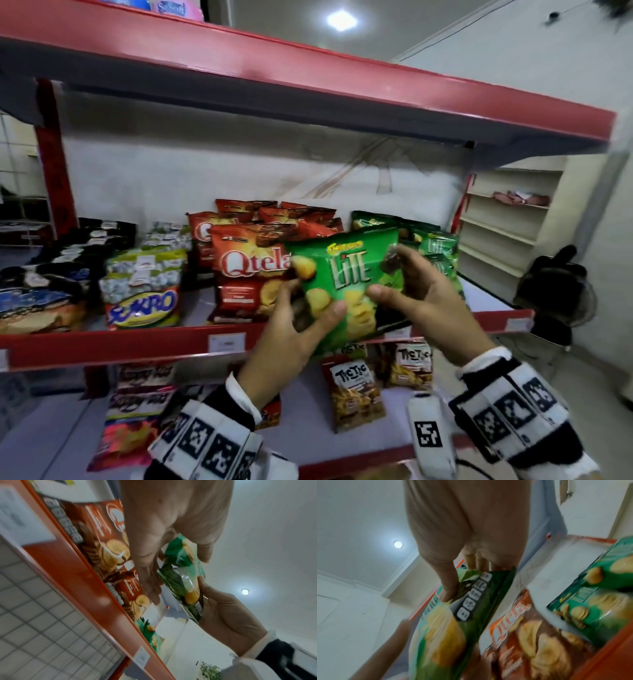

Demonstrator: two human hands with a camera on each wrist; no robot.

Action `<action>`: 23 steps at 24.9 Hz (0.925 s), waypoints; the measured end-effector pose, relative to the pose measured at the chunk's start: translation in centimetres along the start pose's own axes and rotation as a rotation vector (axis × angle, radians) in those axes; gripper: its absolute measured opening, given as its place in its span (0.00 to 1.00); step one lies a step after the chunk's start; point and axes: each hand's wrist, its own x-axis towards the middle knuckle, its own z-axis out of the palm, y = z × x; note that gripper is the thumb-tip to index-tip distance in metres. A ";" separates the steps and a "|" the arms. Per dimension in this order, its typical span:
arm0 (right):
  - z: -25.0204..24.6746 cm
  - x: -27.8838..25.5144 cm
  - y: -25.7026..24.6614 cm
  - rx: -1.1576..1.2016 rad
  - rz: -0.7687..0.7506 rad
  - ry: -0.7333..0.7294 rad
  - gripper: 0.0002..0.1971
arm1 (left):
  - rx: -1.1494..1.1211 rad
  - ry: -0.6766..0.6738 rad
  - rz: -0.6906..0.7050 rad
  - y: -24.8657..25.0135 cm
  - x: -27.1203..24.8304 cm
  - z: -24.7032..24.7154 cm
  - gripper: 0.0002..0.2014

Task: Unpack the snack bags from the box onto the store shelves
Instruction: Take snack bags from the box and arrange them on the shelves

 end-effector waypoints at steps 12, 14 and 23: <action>-11.7 5.3 10.2 -0.216 0.184 0.427 0.26 | 0.243 -0.003 -0.097 -5.3 2.6 4.0 0.09; -10.9 5.7 11.4 -0.203 0.226 0.370 0.25 | 0.280 0.011 -0.097 -5.7 2.6 4.0 0.08; -10.3 7.8 12.8 -0.507 0.344 0.367 0.24 | 0.354 0.019 -0.102 -6.4 2.4 3.8 0.07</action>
